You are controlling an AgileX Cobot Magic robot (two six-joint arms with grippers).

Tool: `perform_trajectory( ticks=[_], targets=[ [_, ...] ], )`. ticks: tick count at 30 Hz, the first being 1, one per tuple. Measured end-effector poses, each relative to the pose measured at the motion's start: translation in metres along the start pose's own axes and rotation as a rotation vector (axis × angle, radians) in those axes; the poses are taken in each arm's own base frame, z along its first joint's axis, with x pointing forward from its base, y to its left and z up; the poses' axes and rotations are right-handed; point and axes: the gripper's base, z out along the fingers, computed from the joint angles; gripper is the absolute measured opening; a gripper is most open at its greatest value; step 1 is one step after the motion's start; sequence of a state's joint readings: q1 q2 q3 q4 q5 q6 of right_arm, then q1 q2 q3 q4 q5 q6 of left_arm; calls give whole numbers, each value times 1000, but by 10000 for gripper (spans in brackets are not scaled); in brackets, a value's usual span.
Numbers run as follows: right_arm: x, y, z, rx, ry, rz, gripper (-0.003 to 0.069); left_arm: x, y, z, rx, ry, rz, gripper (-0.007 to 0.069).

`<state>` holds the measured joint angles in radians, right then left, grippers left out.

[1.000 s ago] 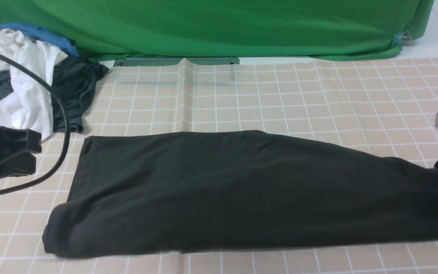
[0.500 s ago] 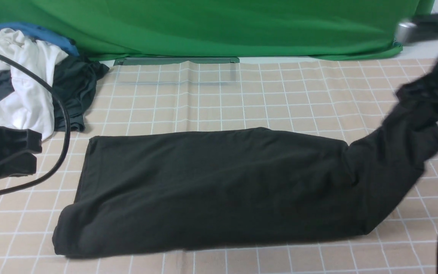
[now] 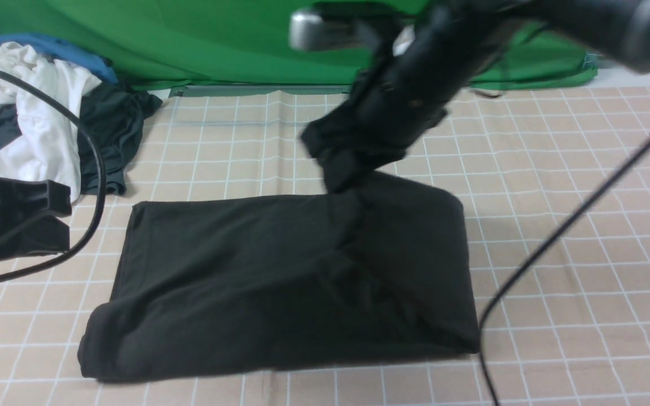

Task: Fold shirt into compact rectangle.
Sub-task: 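Fold the right end of the dark garment over onto its left end with the right gripper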

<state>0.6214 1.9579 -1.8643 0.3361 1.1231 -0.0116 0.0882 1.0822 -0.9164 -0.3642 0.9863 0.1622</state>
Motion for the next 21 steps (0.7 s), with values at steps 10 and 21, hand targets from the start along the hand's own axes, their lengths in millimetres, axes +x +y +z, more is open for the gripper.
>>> perform_trajectory(
  ticks=[10,21],
  targets=[
    [-25,65,91,-157,21,-56,69,0,0,0,1,-3,-1,18],
    [-23,91,161,-223,-57,-16,256,0,0,0,2,-3,-2,18]
  ],
)
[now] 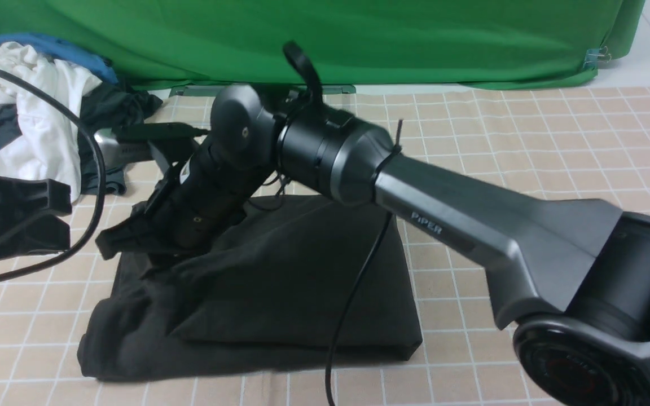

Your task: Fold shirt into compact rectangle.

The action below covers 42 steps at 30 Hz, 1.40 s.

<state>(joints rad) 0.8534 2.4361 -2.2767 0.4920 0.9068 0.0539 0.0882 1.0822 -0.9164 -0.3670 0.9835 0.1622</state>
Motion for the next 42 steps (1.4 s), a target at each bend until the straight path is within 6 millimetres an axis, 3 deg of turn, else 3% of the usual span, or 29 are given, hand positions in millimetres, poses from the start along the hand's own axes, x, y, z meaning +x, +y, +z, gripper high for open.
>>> perform_trajectory(
  ticks=[2,3,6,8,11,12,13,14,15,18,19,20,21,23,27,30,33,38,42],
  targets=[
    [-2,2,4,-6,-36,-6,393,0,0,0,0,0,0,18],
    [-2,3,4,-7,-38,-8,393,0,0,0,0,0,0,18],
    [-8,6,-7,-12,-27,-90,492,0,0,0,0,0,0,18],
    [-13,2,-21,15,5,-141,502,0,0,0,1,0,-1,18],
    [-25,-13,-58,103,44,-194,431,-1,-1,1,18,-3,-10,18],
    [-34,-23,-83,161,15,-204,326,-2,-3,2,36,-5,-7,18],
    [-35,-25,-84,169,13,-202,309,-2,-3,3,44,-5,-10,18],
    [-45,-36,-113,212,-32,-195,170,-4,-5,7,77,4,-7,18],
    [-50,-42,-131,232,-62,-186,109,-5,-7,11,91,13,-3,18],
    [-60,-52,-183,270,-155,-164,46,-7,-15,28,128,72,23,18],
    [-61,-52,-187,272,-161,-163,43,-6,-17,30,134,79,31,18],
    [-62,-57,-215,292,-205,-146,38,-6,-26,45,147,118,58,18],
    [-62,-59,-227,300,-220,-138,38,-6,-32,52,149,138,81,18],
    [-54,-66,-250,323,-217,-104,38,-4,-43,75,121,176,97,18],
    [-29,-85,-262,366,-129,-67,38,-1,-45,108,55,255,104,18],
    [-2,-99,-266,388,-37,-48,38,4,-34,130,-26,336,114,18],
    [27,-109,-277,405,26,-17,38,12,-12,147,-145,395,108,18],
    [63,-110,-309,431,33,6,38,24,15,157,-194,397,10,18],
    [81,-99,-354,475,-64,14,38,22,29,152,-208,382,-46,18]
  ],
)
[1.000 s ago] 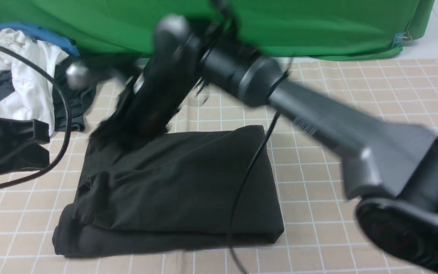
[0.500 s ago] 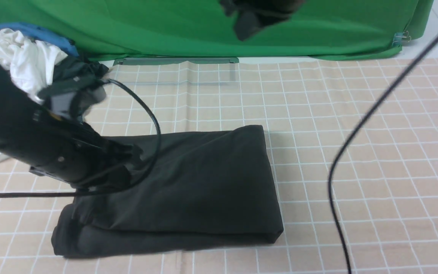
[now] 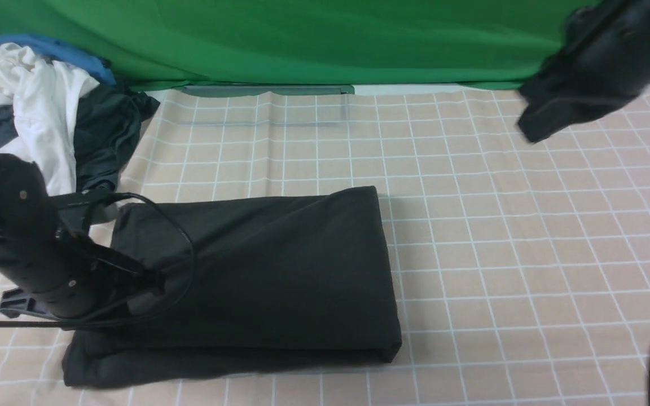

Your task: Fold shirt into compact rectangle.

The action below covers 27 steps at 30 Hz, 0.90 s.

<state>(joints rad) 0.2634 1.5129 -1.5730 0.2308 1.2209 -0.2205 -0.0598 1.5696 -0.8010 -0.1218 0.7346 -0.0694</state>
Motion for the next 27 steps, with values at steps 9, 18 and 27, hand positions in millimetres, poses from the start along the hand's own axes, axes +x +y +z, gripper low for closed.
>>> perform_trajectory(
  ticks=[9,18,27],
  targets=[
    [53,8,-106,176,-285,-35,38,13,-7,-67,114,-243,64,18],
    [97,17,-116,197,-337,-7,38,50,-16,-133,241,-465,124,18],
    [108,22,-134,254,-592,-15,38,102,-14,-190,262,-756,198,18]
  ],
)
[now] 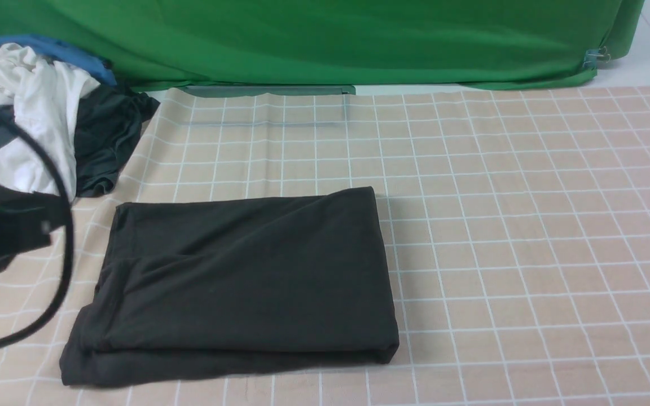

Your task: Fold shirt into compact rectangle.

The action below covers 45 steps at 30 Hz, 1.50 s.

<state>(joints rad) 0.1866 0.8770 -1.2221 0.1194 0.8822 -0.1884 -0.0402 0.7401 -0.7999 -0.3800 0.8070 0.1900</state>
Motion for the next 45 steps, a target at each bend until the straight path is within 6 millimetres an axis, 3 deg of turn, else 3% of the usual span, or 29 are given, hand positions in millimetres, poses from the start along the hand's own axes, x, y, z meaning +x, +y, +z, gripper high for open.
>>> perform_trajectory(
  ticks=[2,5,10,13,19,28,45],
  targets=[
    [3,1,-33,44,-198,-8,38,3,-5,-19,8,-74,20,18],
    [18,5,-69,82,-415,-15,38,7,-9,-33,12,-127,52,18],
    [69,11,-108,169,-758,-59,38,12,-13,-50,16,-195,81,18],
    [100,14,-116,201,-943,-70,38,13,-14,-54,17,-208,88,18],
    [132,18,-126,236,-1172,-78,41,12,-13,-53,11,-234,90,18],
    [134,18,-128,239,-1195,-79,113,7,-13,-55,-1,-298,90,18],
    [134,18,-127,232,-1195,-69,161,7,-12,-55,-5,-300,96,18]
  ],
)
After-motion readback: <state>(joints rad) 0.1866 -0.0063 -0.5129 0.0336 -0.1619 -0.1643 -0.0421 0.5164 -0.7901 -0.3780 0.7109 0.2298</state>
